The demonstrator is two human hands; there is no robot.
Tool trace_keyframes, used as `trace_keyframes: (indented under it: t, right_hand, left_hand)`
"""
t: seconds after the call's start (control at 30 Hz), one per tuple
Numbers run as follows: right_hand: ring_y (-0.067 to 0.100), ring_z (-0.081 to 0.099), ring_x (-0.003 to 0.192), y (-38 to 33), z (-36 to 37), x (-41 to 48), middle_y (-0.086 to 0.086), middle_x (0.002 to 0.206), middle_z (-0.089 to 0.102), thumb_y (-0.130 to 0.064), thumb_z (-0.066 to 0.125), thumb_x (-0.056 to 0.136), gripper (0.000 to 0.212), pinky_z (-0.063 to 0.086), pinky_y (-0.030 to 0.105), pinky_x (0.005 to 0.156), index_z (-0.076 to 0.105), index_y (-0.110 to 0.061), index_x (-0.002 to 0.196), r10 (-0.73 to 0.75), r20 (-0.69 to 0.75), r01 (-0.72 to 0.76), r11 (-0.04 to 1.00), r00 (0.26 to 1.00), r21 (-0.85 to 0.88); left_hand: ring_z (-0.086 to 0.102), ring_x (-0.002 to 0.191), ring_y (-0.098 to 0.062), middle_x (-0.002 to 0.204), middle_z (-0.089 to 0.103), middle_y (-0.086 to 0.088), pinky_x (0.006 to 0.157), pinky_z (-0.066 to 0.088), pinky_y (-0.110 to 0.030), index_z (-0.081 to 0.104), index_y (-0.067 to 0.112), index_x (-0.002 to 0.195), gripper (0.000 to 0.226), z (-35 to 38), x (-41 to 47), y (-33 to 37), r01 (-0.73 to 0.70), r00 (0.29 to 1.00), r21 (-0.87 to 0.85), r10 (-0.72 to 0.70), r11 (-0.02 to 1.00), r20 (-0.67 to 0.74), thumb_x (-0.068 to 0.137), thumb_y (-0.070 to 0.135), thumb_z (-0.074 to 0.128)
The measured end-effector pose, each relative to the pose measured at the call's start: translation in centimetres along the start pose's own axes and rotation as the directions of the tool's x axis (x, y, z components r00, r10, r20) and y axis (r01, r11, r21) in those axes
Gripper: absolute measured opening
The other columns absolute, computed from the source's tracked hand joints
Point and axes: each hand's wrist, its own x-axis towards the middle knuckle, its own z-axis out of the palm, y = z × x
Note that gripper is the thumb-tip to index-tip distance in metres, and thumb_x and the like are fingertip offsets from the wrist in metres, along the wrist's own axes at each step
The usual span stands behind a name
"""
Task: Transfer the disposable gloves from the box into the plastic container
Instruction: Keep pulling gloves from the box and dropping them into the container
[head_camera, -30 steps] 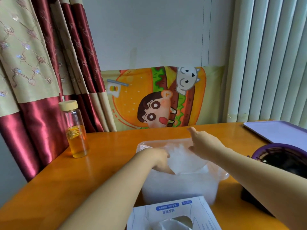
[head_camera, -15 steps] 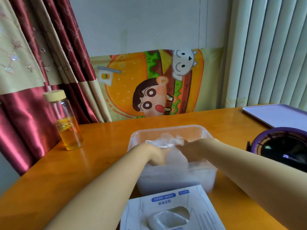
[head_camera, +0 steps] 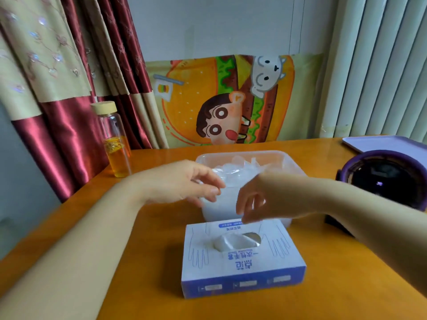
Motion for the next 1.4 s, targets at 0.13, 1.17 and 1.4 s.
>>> trace_keyframes:
  t: [0.13, 1.17, 1.4]
  right_hand:
    - [0.003, 0.055, 0.083, 0.5, 5.4, 0.2, -0.013, 0.100, 0.062, -0.035, 0.068, 0.085, 0.026, 0.040, 0.008, 0.067, 0.065, -0.024, 0.108, 0.086, -0.005, -0.086, 0.996, 0.996, 0.021]
    - [0.007, 0.054, 0.066, -1.7, 0.1, -2.5, 0.004, 0.089, 0.063, -0.028, 0.049, 0.098, 0.027, 0.042, 0.015, 0.058, 0.064, -0.007, 0.103, 0.334, -0.584, -0.090, 0.909, 0.740, 0.406]
    - [0.015, 0.065, 0.082, -3.3, -1.4, -2.7, 0.006, 0.092, 0.071, -0.024, 0.055, 0.095, 0.019, 0.053, 0.026, 0.072, 0.069, -0.011, 0.092, 0.328, -0.167, -0.093, 0.648, 0.930, 0.756]
  left_hand:
    - [0.059, 0.105, 0.001, 0.109, 0.061, 0.022, 0.088, 0.048, -0.016, 0.057, 0.039, 0.112, 0.027, 4.6, -1.8, -2.5, 0.045, 0.999, 0.140, -0.046, 0.989, 0.009, 0.088, 0.031, 0.066]
    - [0.044, 0.126, -0.003, 0.144, 0.042, 0.015, 0.095, 0.040, -0.019, 0.018, 0.032, 0.152, 0.106, 7.8, -3.0, -4.1, -0.051, 0.968, -0.103, 0.024, 0.993, -0.248, 0.066, 0.058, 0.074]
    - [0.054, 0.115, -0.005, 0.133, 0.052, 0.012, 0.095, 0.044, -0.024, 0.045, 0.027, 0.138, 0.061, 6.7, -2.4, 1.6, -0.203, 0.894, -0.139, 0.126, 0.969, -0.429, 0.084, 0.038, 0.070]
